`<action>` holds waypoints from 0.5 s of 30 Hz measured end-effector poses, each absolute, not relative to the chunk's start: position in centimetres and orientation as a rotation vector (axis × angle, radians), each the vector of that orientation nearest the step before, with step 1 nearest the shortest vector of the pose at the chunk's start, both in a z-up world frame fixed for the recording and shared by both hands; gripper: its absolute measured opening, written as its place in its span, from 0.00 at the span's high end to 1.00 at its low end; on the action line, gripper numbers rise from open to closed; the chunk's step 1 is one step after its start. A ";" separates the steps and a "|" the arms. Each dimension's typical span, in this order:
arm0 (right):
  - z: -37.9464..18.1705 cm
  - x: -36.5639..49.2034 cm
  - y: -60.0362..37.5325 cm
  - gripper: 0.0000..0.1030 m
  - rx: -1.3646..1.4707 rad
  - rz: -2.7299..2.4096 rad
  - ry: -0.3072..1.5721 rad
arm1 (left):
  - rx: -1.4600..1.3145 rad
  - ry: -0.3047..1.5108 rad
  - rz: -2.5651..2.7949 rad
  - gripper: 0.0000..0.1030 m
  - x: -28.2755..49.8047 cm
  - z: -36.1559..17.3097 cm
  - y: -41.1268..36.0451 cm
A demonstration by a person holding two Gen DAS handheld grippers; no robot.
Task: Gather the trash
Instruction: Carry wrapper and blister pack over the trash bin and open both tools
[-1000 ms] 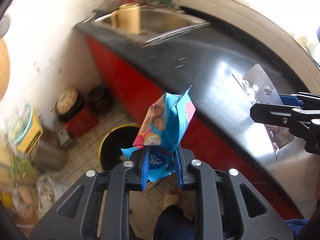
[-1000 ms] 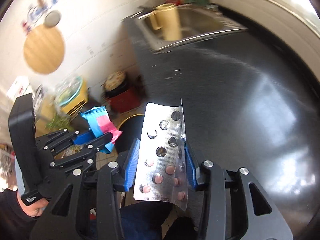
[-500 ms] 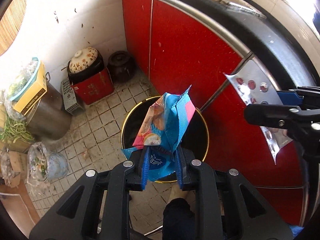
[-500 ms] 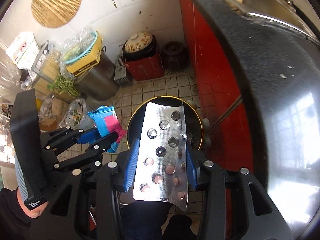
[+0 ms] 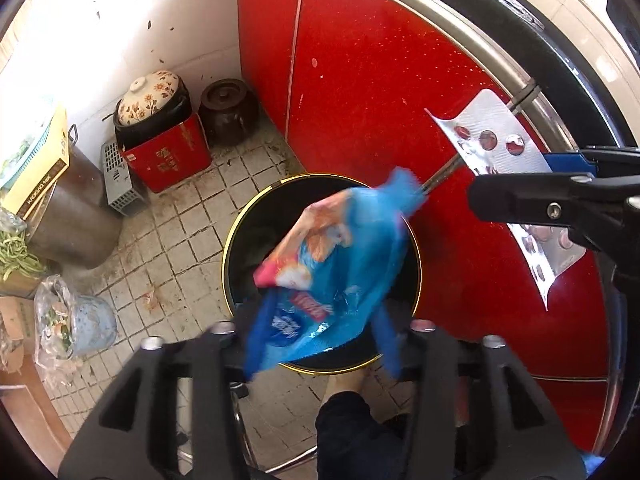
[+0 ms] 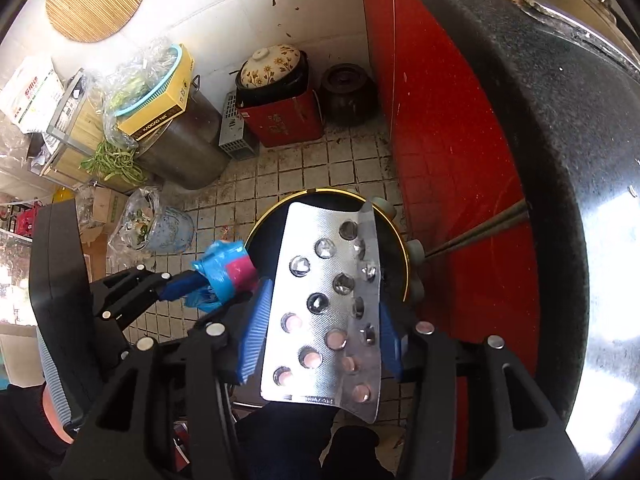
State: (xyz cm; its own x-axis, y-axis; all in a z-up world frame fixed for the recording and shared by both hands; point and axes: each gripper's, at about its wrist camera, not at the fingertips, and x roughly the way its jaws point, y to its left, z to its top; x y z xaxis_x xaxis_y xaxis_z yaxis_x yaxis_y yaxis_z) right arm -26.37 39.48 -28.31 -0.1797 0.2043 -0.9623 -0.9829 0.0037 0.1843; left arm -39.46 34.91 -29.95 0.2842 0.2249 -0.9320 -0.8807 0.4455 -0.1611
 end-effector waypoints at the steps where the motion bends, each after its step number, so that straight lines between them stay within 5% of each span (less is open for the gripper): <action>1: -28.4 -26.4 39.5 0.51 -0.946 1.414 1.198 | -0.797 1.007 0.853 0.47 -39.6 -30.0 34.9; 4: -28.3 -26.5 39.4 0.38 -0.943 1.416 1.195 | -0.793 1.002 0.859 0.36 -39.7 -30.0 34.8; 7: -27.8 -26.5 39.1 0.38 -0.940 1.413 1.191 | -0.794 0.993 0.867 0.20 -40.0 -29.8 34.5; 15: -22.6 -25.5 36.7 0.34 -0.866 1.437 1.134 | -0.760 1.000 0.856 0.13 -39.5 -27.9 33.1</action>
State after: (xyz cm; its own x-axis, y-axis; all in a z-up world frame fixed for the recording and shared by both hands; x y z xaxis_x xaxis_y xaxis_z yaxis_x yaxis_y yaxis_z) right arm -25.46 36.67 -22.58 -0.1758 0.2930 -0.9398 -0.9822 0.0126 0.1876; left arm -39.54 33.10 -27.91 0.2883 0.2503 -0.9242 -0.8747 0.4616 -0.1478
